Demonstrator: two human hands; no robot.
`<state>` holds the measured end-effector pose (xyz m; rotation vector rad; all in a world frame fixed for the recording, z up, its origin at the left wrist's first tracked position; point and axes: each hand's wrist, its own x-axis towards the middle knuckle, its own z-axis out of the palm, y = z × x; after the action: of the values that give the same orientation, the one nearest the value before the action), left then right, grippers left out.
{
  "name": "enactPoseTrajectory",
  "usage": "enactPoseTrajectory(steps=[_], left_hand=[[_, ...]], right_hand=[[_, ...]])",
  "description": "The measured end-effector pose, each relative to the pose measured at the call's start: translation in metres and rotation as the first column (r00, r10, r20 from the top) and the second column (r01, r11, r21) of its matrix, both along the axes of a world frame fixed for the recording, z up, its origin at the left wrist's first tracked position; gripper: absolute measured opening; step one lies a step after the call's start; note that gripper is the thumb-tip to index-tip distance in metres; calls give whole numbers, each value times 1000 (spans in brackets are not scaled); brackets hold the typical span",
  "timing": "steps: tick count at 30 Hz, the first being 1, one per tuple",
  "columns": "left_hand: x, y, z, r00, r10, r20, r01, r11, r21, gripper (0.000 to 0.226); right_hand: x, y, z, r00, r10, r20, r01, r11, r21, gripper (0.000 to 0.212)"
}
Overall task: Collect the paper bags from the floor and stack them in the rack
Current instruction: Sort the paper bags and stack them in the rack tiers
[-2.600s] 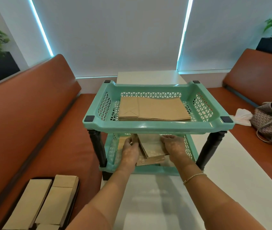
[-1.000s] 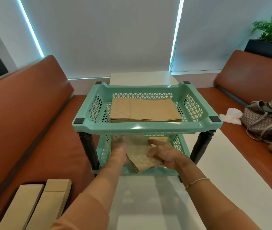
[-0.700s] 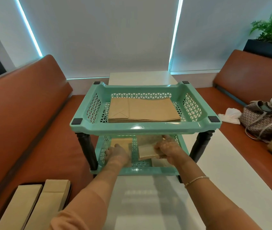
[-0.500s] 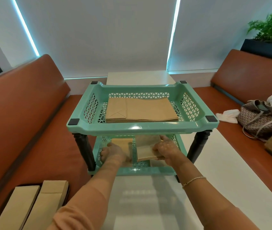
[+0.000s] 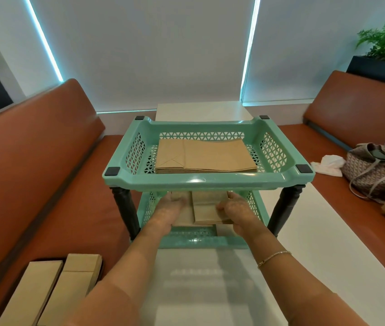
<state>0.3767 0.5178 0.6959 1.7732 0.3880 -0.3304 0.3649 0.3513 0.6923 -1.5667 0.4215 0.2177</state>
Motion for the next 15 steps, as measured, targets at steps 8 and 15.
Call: enactPoseTrajectory(steps=[8, 15], left_hand=[[-9, -21, 5, 993, 74, -88, -90, 976, -197, 56], [-2, -17, 7, 983, 142, -118, -178, 896, -406, 26]], right_hand=[[-7, 29, 8, 988, 123, -93, -127, 991, -41, 26], [-18, 18, 17, 988, 139, -66, -123, 972, 199, 33]])
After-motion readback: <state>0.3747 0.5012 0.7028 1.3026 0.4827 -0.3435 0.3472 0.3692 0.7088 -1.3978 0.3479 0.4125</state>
